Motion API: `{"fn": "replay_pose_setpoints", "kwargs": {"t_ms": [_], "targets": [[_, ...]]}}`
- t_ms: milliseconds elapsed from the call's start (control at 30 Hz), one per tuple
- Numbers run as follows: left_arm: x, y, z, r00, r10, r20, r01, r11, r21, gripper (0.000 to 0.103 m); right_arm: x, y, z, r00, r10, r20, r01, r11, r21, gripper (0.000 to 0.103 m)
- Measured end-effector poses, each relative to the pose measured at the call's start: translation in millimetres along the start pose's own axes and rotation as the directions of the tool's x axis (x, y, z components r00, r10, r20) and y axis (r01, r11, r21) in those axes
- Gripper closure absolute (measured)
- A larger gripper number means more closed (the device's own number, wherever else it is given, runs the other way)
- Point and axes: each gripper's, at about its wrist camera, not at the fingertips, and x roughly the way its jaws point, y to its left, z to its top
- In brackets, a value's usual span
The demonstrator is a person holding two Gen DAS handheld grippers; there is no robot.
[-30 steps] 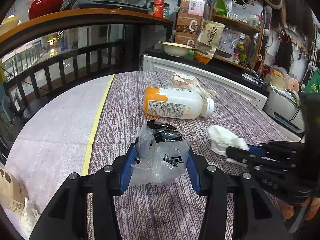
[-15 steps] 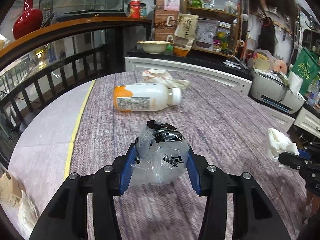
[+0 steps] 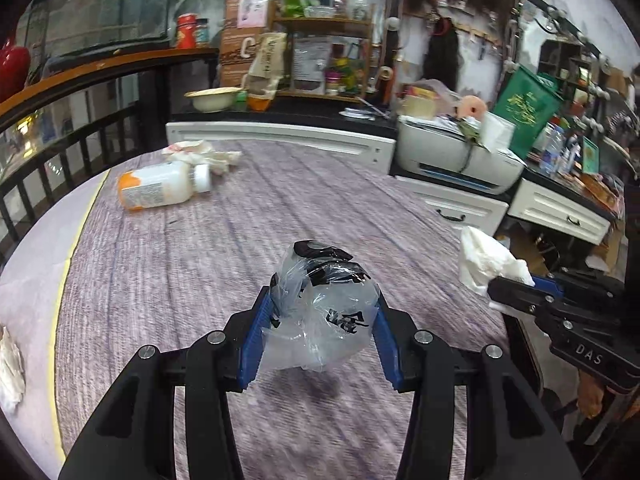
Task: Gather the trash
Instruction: 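Carry the clear bag and tissue over the black bin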
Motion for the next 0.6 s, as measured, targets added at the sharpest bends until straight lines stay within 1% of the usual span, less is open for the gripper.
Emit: {"fn": "replay_pose_setpoints", "kwargs": {"t_ms": [100, 200, 400, 500, 600], "targets": [[-3.4, -20.7, -3.2, 1.0, -0.021, 0.006, 0.02, 0.999, 0.036, 0.056, -15.7, -10.6, -10.9, 0.999, -0.035, 0.025, 0.035, 0.999, 0.005, 0.087], [-4.6, -42.2, -7.0, 0.998, -0.06, 0.001, 0.059, 0.996, 0.059, 0.056, -29.3, -25.8, -24.7, 0.997, -0.067, 0.038, 0.066, 0.998, 0.021, 0.087], [-1.6, -73.7, -13.2, 0.993, -0.119, -0.015, 0.12, 0.99, 0.071, 0.056, -46.5, -57.1, -46.9, 0.993, -0.107, 0.039, 0.103, 0.99, 0.098, 0.087], [0.1, -88.6, -15.3, 0.988, -0.153, -0.022, 0.154, 0.986, 0.064, 0.056, -53.3, -76.3, -59.3, 0.988, -0.149, 0.032, 0.143, 0.979, 0.145, 0.087], [0.4, -106.4, -17.1, 0.984, -0.178, -0.026, 0.179, 0.98, 0.082, 0.056, -55.7, -89.9, -68.1, 0.981, -0.191, 0.019, 0.185, 0.967, 0.178, 0.087]]}}
